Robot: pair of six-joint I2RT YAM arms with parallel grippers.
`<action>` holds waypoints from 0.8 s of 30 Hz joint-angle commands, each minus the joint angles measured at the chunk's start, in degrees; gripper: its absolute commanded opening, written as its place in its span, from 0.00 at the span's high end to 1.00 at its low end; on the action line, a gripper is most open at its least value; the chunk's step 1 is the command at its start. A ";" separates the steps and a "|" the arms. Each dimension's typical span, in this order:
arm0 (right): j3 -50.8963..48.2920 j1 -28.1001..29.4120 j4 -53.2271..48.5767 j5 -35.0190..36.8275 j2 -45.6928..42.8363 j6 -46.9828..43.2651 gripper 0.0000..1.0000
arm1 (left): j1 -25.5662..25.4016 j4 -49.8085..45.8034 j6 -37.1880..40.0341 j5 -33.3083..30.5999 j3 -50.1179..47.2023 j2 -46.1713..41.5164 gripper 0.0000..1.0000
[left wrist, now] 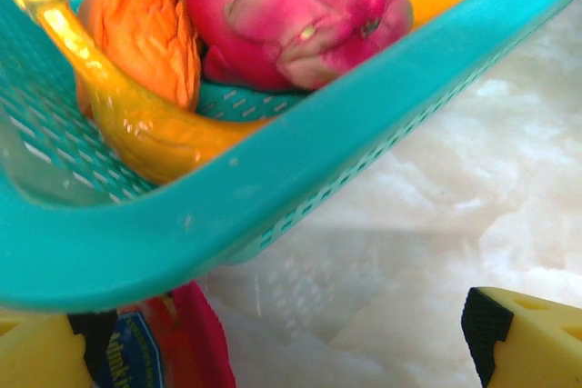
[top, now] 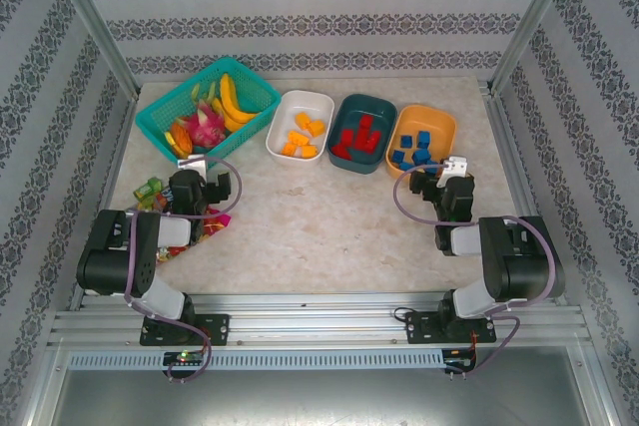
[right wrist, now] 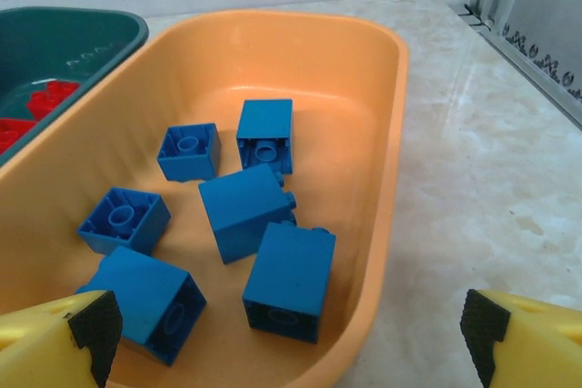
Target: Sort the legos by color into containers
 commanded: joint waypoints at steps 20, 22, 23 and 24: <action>4.23 3.09 -2.82 3.32 0.24 -3.67 0.02 | 0.54 5.06 1.60 1.51 -0.28 0.39 0.00; 4.28 3.19 -2.82 3.30 0.27 -3.75 0.02 | 0.47 5.14 1.58 1.51 -0.28 0.40 0.00; 4.45 3.19 -2.99 3.29 0.37 -3.74 0.02 | 0.54 5.08 1.58 1.51 -0.28 0.35 0.00; 4.62 3.19 -3.22 3.23 0.57 -3.65 0.02 | 0.52 5.08 1.58 1.51 -0.28 0.38 0.00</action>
